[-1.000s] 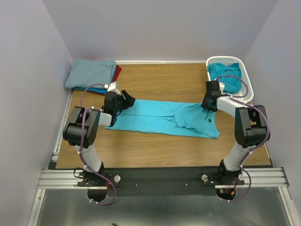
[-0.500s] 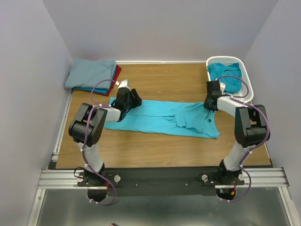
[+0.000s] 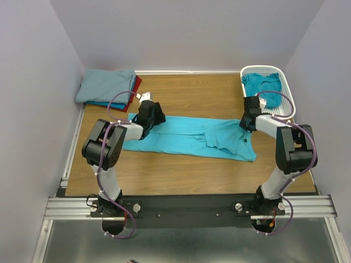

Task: Fold and stack the t-shirts
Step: Fold the tshirt

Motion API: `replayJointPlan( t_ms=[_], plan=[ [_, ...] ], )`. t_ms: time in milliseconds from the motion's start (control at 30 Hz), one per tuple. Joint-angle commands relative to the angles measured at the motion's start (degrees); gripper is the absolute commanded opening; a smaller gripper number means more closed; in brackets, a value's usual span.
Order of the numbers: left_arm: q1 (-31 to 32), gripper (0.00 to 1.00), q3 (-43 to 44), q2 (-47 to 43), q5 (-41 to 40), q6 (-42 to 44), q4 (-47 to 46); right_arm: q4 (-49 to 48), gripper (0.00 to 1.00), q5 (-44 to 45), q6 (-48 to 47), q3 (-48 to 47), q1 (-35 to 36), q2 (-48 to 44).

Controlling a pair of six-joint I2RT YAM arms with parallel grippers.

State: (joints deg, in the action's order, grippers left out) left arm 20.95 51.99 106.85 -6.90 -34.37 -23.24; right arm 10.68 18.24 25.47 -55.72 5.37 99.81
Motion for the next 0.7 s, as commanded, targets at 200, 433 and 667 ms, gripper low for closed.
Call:
replayJointPlan(
  t_ms=[200, 433, 667],
  plan=[
    [1.6, 0.67, 0.0, -6.9, -6.5, 3.3, 4.9, 1.8, 0.61, -3.8, 0.0, 1.9, -0.3, -5.7],
    [5.1, 0.68, -3.2, -12.3, -6.5, 6.1, 2.8, 2.0, 0.74, -6.3, 1.9, 3.9, 5.4, -10.6],
    [7.2, 0.68, -4.9, -6.8, -3.7, 4.4, -0.8, 1.9, 0.74, -11.8, 3.3, 3.6, 10.7, -9.3]
  ],
)
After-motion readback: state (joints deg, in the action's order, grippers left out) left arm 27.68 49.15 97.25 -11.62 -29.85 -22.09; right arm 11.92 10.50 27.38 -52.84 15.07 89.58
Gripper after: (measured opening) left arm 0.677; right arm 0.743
